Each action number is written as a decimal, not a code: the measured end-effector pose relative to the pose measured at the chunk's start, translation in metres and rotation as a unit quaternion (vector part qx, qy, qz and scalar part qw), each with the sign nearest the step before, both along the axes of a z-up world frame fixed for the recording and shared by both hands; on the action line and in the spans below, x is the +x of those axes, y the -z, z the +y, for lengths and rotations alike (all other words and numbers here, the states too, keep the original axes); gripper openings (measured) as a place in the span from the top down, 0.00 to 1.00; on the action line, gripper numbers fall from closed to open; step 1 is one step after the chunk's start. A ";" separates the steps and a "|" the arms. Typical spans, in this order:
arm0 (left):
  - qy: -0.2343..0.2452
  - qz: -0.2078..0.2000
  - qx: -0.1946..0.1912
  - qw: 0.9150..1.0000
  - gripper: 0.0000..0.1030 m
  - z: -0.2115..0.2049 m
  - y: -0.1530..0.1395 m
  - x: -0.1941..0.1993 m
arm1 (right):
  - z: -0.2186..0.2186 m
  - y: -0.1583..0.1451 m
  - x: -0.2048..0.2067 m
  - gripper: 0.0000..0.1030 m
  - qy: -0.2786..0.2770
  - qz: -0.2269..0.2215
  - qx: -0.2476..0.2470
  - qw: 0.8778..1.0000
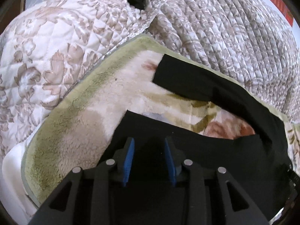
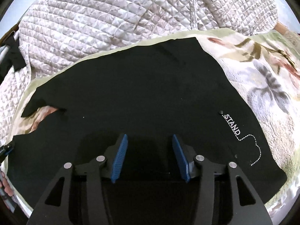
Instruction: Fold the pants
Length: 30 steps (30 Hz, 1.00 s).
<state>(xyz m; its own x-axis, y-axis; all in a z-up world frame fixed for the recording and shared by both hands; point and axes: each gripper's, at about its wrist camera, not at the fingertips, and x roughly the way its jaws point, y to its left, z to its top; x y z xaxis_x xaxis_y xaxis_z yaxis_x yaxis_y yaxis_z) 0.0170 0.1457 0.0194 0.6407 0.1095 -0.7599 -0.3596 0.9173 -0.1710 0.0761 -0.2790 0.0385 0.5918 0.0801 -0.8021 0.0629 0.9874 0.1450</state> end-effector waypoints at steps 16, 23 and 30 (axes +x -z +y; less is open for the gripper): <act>0.011 -0.008 0.042 0.999 0.56 -0.013 -0.007 0.003 | 0.007 -0.003 -0.002 0.51 -0.010 -0.012 0.007 1.000; 0.013 -0.010 0.046 0.999 0.52 -0.017 -0.009 0.004 | 0.011 -0.003 -0.002 0.51 -0.013 -0.013 0.008 1.000; 0.045 -0.004 0.046 0.998 0.44 -0.038 -0.010 0.019 | 0.028 -0.008 0.008 0.51 -0.043 -0.005 -0.002 0.999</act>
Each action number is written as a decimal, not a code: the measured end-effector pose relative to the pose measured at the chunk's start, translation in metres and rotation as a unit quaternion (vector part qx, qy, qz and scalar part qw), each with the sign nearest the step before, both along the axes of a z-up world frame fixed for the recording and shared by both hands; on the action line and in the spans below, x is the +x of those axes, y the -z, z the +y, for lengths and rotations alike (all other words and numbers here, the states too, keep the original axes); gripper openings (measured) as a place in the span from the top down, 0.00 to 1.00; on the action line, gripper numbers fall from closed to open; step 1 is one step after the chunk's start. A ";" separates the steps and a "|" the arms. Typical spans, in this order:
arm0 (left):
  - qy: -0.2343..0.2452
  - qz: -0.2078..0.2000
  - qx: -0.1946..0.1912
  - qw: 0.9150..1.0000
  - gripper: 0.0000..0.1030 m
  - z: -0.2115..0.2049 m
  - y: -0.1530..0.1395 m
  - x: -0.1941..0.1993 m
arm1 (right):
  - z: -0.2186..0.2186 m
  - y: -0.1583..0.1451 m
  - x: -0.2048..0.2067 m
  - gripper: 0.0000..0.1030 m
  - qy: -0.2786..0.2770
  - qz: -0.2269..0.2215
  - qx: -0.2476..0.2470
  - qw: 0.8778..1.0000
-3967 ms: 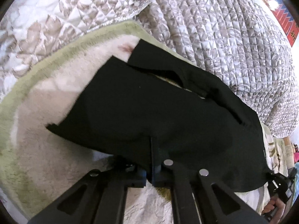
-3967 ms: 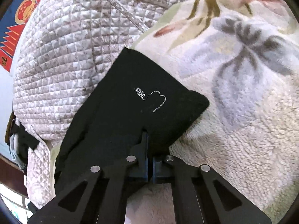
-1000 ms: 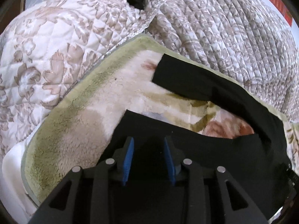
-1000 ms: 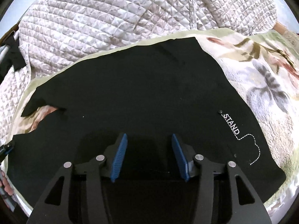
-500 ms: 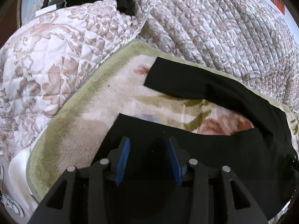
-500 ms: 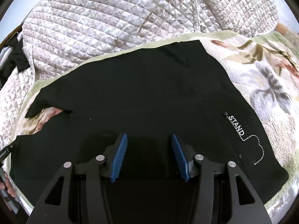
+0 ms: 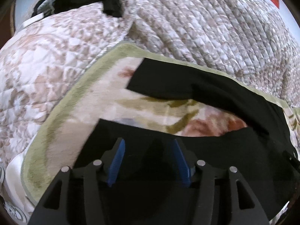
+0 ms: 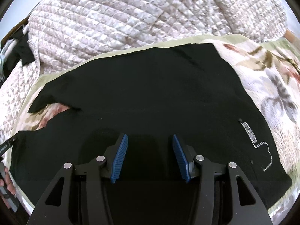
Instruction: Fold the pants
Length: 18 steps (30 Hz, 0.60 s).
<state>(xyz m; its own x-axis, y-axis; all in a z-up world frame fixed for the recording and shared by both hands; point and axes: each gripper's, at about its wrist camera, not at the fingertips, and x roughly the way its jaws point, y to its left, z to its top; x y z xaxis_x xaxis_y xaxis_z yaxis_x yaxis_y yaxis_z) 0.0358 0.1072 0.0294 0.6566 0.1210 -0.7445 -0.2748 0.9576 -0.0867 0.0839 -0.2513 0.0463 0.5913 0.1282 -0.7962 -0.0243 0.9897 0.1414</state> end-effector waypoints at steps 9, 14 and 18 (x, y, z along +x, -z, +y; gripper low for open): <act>0.057 0.025 0.001 0.998 0.38 -0.032 0.001 0.024 | 0.012 -0.003 0.008 0.43 -0.034 0.014 -0.002 0.999; 0.088 0.047 -0.003 0.995 0.37 -0.043 0.004 0.040 | 0.015 -0.004 0.025 0.43 -0.049 0.032 -0.002 0.998; 0.105 0.055 -0.009 0.993 0.35 -0.043 0.002 0.055 | 0.016 -0.007 0.038 0.43 -0.064 0.037 0.002 0.997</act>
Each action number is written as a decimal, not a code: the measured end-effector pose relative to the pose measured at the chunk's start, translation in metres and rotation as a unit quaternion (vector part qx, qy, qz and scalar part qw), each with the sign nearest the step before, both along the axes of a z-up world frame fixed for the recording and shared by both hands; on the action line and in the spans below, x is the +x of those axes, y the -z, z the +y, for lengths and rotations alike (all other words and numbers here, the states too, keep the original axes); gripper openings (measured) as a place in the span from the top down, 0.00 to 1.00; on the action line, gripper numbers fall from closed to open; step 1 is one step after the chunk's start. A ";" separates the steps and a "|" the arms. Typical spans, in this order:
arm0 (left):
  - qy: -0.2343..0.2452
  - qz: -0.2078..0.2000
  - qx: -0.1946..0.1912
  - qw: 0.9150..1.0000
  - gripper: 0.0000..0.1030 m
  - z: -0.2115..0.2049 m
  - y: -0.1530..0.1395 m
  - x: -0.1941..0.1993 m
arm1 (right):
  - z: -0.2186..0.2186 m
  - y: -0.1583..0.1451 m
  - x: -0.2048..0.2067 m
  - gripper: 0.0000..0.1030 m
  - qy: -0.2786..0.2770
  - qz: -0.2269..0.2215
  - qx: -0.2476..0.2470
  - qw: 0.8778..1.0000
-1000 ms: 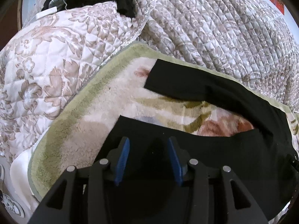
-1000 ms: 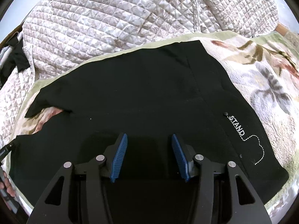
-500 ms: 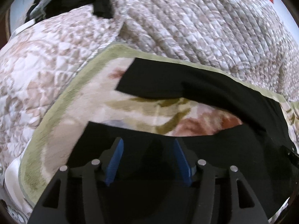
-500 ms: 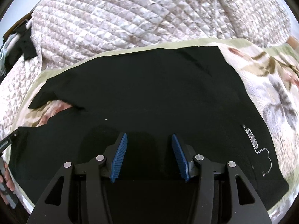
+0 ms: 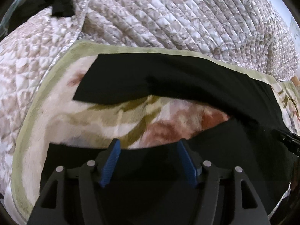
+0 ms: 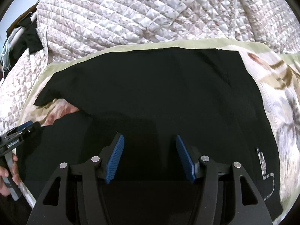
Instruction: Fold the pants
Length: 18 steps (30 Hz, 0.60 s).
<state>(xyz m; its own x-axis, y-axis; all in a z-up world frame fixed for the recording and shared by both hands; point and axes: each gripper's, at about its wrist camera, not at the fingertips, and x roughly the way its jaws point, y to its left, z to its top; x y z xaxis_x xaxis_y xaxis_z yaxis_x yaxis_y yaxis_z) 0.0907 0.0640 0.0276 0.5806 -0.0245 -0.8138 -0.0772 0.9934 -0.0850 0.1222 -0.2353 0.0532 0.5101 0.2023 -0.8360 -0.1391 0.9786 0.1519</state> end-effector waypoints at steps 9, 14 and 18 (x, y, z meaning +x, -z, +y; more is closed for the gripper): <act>-0.014 -0.022 -0.024 0.999 0.28 0.027 -0.021 0.057 | -0.001 -0.018 0.057 0.34 -0.039 -0.023 0.002 0.999; 0.006 -0.021 0.001 1.000 0.26 0.036 -0.022 0.112 | -0.009 -0.023 0.110 0.34 -0.083 -0.030 -0.009 0.996; 0.029 -0.005 -0.002 1.000 0.25 0.029 -0.010 0.156 | -0.022 -0.011 0.154 0.34 -0.091 -0.026 -0.028 0.995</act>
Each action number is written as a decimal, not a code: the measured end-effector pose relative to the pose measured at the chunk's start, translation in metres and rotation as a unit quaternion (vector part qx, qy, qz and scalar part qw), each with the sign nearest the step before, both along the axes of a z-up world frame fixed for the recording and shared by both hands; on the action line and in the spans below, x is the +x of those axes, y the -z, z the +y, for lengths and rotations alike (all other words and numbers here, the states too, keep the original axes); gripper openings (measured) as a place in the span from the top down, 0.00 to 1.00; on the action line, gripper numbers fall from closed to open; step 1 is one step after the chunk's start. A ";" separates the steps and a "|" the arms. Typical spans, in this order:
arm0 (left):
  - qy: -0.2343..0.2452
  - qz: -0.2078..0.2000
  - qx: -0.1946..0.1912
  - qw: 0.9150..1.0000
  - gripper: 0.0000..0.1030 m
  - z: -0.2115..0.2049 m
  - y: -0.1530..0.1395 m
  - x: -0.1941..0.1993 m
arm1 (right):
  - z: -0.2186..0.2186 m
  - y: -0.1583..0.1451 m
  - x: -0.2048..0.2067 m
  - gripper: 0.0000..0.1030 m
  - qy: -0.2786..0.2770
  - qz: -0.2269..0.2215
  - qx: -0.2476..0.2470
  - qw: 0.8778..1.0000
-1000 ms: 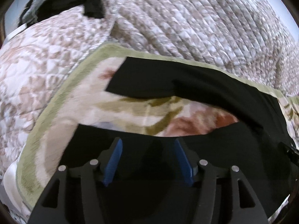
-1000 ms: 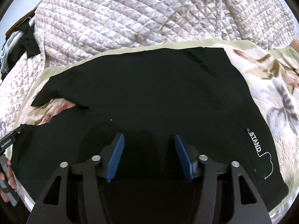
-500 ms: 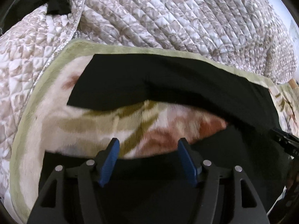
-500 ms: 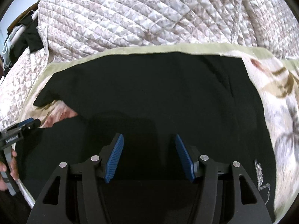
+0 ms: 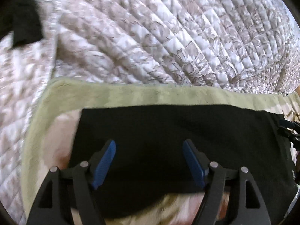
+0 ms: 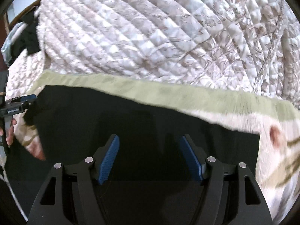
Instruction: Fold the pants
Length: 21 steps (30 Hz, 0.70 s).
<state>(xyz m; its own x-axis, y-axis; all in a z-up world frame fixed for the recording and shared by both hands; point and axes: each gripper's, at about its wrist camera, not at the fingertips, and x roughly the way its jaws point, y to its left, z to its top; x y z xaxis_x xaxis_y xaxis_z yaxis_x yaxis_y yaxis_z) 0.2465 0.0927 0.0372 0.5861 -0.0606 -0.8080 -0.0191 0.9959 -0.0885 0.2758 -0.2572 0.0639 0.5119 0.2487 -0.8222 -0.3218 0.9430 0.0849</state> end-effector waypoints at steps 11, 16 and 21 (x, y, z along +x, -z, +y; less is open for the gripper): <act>0.039 0.029 0.041 0.998 0.16 -0.046 0.042 0.046 | 0.016 0.046 0.064 0.32 -0.055 0.043 -0.032 0.997; 0.075 0.012 0.052 0.996 0.67 -0.065 0.041 0.040 | 0.030 0.041 0.059 0.91 -0.081 0.034 -0.068 0.994; 0.062 -0.009 0.068 0.996 0.96 -0.072 0.027 0.026 | 0.040 0.021 0.039 0.92 -0.083 -0.010 -0.096 0.992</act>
<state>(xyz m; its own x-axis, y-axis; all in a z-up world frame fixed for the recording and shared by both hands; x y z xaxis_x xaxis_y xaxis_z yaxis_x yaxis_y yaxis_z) 0.2727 0.0202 0.0103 0.5946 -0.0243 -0.8036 0.1051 0.9933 0.0478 0.3144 -0.2172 0.0433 0.4931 0.1705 -0.8531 -0.4736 0.8752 -0.0989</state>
